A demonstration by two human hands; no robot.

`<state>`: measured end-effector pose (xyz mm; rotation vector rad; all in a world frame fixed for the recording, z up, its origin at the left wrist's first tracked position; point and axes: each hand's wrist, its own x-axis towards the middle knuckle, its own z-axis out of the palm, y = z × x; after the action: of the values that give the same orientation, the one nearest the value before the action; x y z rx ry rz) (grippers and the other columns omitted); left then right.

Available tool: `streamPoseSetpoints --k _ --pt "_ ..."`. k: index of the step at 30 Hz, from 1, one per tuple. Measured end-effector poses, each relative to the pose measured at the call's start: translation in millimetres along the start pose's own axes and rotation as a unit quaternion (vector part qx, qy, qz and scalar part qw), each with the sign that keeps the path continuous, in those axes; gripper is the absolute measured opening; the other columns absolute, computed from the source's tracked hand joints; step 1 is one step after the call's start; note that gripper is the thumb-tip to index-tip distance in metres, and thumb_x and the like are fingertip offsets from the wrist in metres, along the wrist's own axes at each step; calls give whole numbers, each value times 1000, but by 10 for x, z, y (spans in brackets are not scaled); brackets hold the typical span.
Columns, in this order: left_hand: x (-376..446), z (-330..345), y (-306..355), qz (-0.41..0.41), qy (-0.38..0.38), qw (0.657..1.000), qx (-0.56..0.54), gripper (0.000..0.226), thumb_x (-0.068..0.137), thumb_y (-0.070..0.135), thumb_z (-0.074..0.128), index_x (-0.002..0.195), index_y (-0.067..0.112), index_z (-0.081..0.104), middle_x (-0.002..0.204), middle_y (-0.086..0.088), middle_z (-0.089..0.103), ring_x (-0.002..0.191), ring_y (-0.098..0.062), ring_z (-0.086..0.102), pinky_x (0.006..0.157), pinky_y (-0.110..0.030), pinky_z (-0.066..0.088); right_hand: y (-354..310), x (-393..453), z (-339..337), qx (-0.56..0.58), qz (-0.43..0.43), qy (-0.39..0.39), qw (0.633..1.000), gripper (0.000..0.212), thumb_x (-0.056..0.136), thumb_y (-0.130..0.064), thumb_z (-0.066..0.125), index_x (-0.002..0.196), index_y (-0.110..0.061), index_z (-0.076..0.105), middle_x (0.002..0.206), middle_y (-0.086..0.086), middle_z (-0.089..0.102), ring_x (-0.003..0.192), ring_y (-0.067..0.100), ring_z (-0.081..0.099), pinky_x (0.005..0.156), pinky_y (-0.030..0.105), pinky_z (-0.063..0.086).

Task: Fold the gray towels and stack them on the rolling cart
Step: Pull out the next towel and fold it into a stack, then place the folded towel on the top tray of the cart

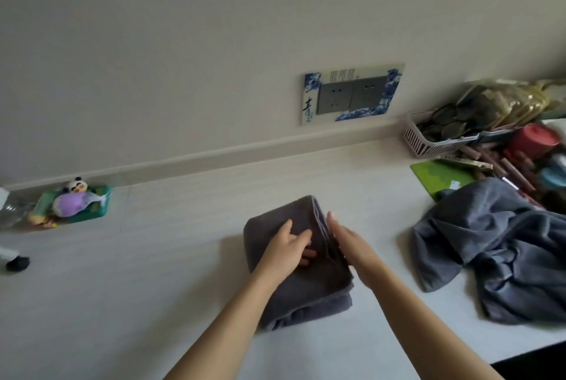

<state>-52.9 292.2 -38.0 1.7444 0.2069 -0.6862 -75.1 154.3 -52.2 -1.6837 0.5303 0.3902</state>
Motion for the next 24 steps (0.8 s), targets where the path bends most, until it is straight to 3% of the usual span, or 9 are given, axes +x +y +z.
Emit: streamPoseSetpoints --k 2,4,6,8,11,13,17,21,24 --pt "111 -1 -112 13 39 999 21 59 97 24 47 147 8 20 89 5 65 71 -12 65 60 -26 49 110 112 -60 -82 -3 13 997 66 82 -71 44 111 -14 63 108 1 66 104 19 61 95 34 45" --pt "119 -54 -212 68 115 987 88 40 96 22 48 135 12 46 97 2 68 76 -15 65 76 -30 50 188 121 -22 -142 7 1 990 63 83 -60 55 123 -12 50 113 2 60 110 22 58 87 26 41" --pt "73 -139 -298 157 241 937 198 27 93 17 49 115 16 64 104 -1 67 84 -16 61 82 -25 46 260 99 32 -213 -9 -5 977 58 85 -51 60 126 -13 43 115 3 57 112 24 56 82 25 40" --pt "75 -208 -369 206 331 872 296 33 87 22 46 110 13 68 116 -4 64 101 -23 59 90 -28 43 347 108 50 -217 -21 13 976 46 89 -42 58 120 -12 42 107 2 56 107 26 57 81 28 42" --pt "166 -182 -475 171 268 867 383 66 83 47 23 131 15 55 149 -10 36 137 -29 33 111 -38 26 421 109 -18 -188 -32 12 982 28 93 -31 53 108 -10 41 89 -4 53 89 21 56 73 29 42" --pt "241 -70 -596 130 214 849 466 76 80 58 14 143 22 37 156 -8 17 145 -27 14 114 -44 16 477 114 -81 -190 -47 7 981 22 94 -26 51 102 -9 41 83 -6 51 79 17 52 67 28 39" --pt "337 133 -840 108 213 788 567 69 84 57 31 140 19 41 150 -14 34 137 -34 29 106 -59 26 541 137 -149 -203 -61 -8 977 13 95 -20 48 97 -11 39 82 -5 53 71 8 51 56 19 38" --pt "359 179 -883 127 242 770 577 66 87 53 31 142 17 38 151 -13 31 139 -33 27 106 -59 20 617 174 -130 -216 -73 -9 973 25 93 -21 50 115 -11 42 107 6 59 95 20 55 77 28 45" --pt "351 185 -889 129 237 777 569 64 89 51 29 144 19 35 153 -11 28 141 -31 24 108 -58 20 659 214 -143 -247 -72 10 966 45 92 -26 54 132 -9 38 127 9 46 119 26 41 99 32 36"
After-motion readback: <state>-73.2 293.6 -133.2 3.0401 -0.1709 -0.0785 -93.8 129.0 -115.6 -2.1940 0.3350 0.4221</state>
